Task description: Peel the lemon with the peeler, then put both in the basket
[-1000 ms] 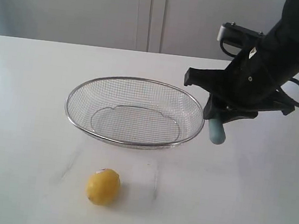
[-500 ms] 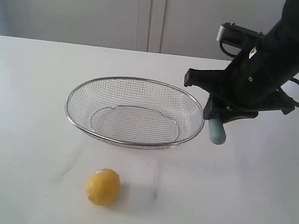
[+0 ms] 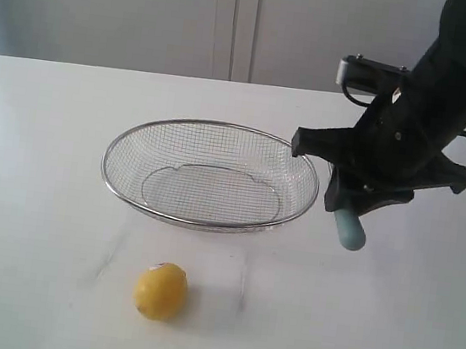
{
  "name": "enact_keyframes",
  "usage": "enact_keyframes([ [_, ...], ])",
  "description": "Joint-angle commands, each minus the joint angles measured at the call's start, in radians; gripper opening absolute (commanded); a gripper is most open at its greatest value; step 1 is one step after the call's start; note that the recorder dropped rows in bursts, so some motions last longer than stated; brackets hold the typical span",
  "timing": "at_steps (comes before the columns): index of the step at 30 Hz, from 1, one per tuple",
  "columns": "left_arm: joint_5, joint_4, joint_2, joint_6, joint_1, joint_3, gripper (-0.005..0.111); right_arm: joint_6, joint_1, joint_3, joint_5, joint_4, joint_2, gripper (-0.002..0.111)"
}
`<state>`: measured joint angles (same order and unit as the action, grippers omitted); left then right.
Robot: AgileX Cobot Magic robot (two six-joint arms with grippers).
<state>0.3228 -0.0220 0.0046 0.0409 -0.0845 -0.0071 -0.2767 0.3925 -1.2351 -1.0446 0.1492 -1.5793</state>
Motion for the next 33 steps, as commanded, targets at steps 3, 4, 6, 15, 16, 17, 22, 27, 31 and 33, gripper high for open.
enact_keyframes([
  [3, 0.012, -0.006, -0.005, 0.001, -0.003, 0.007, 0.000, 0.047, -0.004, 0.089, 0.005, -0.010, 0.042, 0.000],
  [4, 0.012, -0.006, -0.005, 0.001, -0.003, 0.007, 0.000, 0.047, -0.004, 0.098, 0.009, -0.010, 0.049, 0.000],
  [6, 0.012, -0.006, -0.005, 0.001, -0.003, 0.007, 0.000, 0.053, -0.004, 0.108, 0.023, -0.010, 0.059, 0.000],
  [15, 0.012, -0.006, -0.005, 0.001, -0.003, 0.007, 0.000, 0.104, -0.037, 0.110, 0.031, -0.003, 0.065, 0.000],
  [16, 0.012, -0.006, -0.005, 0.001, -0.003, 0.007, 0.000, 0.119, -0.037, 0.110, 0.034, -0.003, 0.065, 0.000],
  [17, 0.012, -0.006, -0.005, 0.001, -0.003, 0.007, 0.000, 0.122, -0.037, 0.110, 0.034, -0.003, 0.065, 0.000],
  [22, 0.012, -0.006, -0.005, 0.001, -0.003, 0.007, 0.000, 0.122, -0.037, 0.110, 0.034, -0.003, 0.065, 0.000],
  [27, 0.006, -0.006, -0.005, -0.001, -0.003, 0.007, 0.000, 0.130, -0.037, 0.110, 0.034, -0.005, 0.065, 0.000],
  [31, -0.076, -0.006, -0.005, -0.018, -0.003, 0.007, 0.000, 0.142, -0.037, 0.110, 0.036, -0.005, 0.065, 0.000],
  [33, -0.091, -0.006, -0.005, -0.018, -0.003, 0.007, 0.000, 0.142, -0.037, 0.110, 0.034, -0.005, 0.065, 0.000],
])
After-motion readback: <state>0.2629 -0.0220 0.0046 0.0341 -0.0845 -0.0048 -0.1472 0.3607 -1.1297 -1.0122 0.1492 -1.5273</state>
